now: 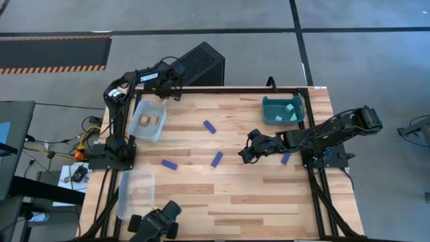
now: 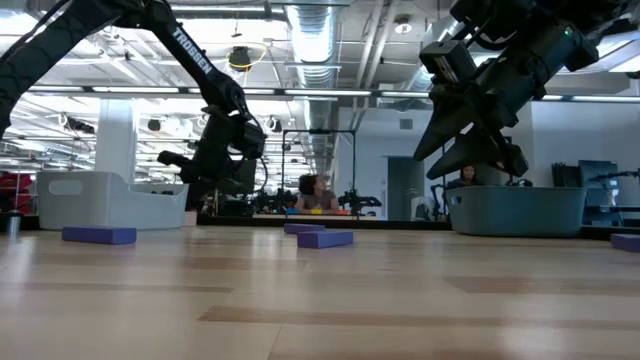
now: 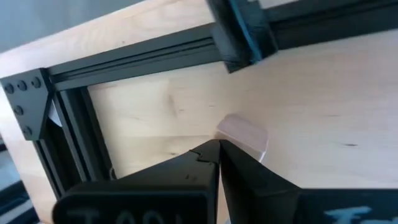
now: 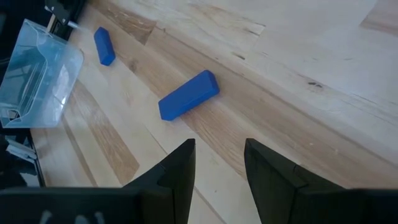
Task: Sort & place blocks by color
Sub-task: Put the light brown block into the white bin
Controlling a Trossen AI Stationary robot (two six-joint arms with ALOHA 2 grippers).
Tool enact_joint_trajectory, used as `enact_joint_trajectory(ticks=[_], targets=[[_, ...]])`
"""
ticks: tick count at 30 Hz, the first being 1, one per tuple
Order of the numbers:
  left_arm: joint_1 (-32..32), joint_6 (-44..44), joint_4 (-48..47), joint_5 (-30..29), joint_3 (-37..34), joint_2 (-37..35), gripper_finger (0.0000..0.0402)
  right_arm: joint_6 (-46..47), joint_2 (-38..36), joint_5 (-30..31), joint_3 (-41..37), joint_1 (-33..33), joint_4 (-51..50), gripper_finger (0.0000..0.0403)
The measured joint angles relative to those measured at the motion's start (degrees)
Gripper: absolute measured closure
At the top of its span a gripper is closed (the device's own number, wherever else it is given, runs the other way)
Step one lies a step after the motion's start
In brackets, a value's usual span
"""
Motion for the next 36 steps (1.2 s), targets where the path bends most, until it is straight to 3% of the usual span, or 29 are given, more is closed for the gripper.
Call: enact_joint_trajectory(ticks=[3,17,24,30,36], targets=[[-1.84,-0.8,0.04,-1.8,0.06,0.2,0.04,0.0,0.0,0.05,0.0,0.05,-0.01,0.0241],[-14.71,1.16,0.45,3.16,3.2,0.64,0.04,-0.02,0.0,-0.1,0.0,1.18,-0.04,0.0241],[-19.58,14.12,-2.57,4.13,10.23,0.66,0.04,-0.02,0.0,-0.3,0.0,1.13,-0.06,0.0241],[-21.4,23.58,-1.68,4.27,11.15,0.59,0.04,0.64,0.0,-0.55,0.0,1.23,-0.04,0.0241],[-20.56,35.02,-1.69,13.86,10.73,0.54,0.04,1.57,0.0,-0.16,0.02,2.43,-0.06,0.0241]])
